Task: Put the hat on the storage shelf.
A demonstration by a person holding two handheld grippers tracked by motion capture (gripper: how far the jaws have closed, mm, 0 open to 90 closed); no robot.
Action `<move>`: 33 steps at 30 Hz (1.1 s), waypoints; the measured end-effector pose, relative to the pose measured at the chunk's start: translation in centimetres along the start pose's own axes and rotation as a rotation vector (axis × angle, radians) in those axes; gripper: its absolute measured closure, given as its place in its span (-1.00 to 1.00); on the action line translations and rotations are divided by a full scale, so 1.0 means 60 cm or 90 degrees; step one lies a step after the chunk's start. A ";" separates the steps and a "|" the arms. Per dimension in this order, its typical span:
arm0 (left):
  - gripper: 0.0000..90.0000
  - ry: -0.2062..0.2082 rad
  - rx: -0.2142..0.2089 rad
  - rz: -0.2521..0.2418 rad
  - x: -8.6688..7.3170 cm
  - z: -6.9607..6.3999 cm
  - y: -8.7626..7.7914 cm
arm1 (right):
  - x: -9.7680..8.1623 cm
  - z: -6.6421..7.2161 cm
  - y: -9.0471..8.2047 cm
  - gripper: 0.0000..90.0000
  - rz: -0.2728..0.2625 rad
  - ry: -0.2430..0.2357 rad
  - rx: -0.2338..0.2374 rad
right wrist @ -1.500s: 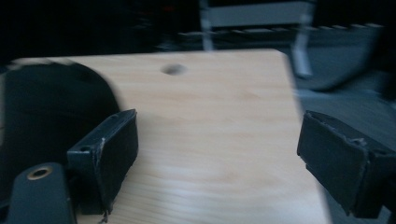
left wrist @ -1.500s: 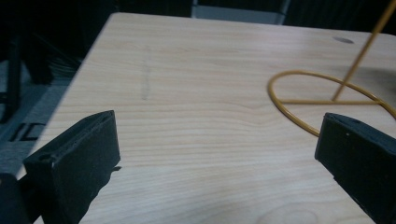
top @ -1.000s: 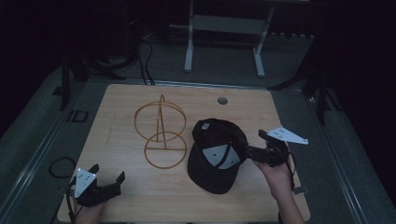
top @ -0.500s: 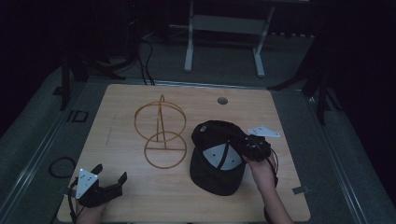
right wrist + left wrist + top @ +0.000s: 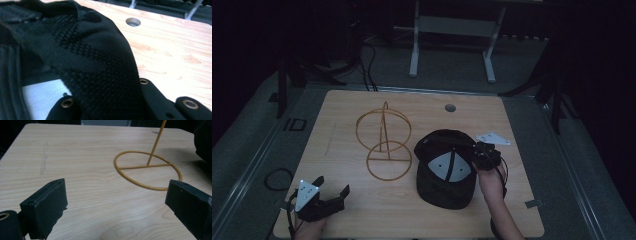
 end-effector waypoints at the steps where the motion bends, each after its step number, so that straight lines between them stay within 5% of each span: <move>1: -0.90 0.000 -0.003 -0.001 0.000 0.000 0.000 | 0.003 0.001 -0.003 0.97 -0.006 0.002 0.004; 8: -0.87 0.005 -0.004 -0.016 0.003 -0.002 -0.004 | 0.025 0.006 -0.026 0.97 -0.048 0.002 -0.003; 10: -0.87 0.005 -0.010 -0.015 0.003 -0.004 -0.004 | 0.034 0.007 -0.039 0.97 -0.094 0.002 0.016; 12: -0.87 0.005 -0.014 -0.013 0.002 -0.006 -0.002 | 0.041 0.008 -0.050 0.97 -0.116 -0.002 0.004; 22: -0.87 0.007 -0.030 -0.018 0.003 -0.016 0.003 | 0.073 0.008 -0.083 0.97 -0.144 -0.020 0.004; 33: -0.87 0.013 -0.118 -0.007 0.015 -0.077 0.026 | 0.110 0.014 -0.131 0.97 -0.193 -0.043 0.013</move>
Point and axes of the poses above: each handheld gripper's, and its own axes: y roughly forward along the jaws, x roughly out of its top, z roughly to its left, the point moved 3 cm from there along y, roughly forward along the jaws, and after that the axes turned 8 degrees about -x, right-handed, at the moved point
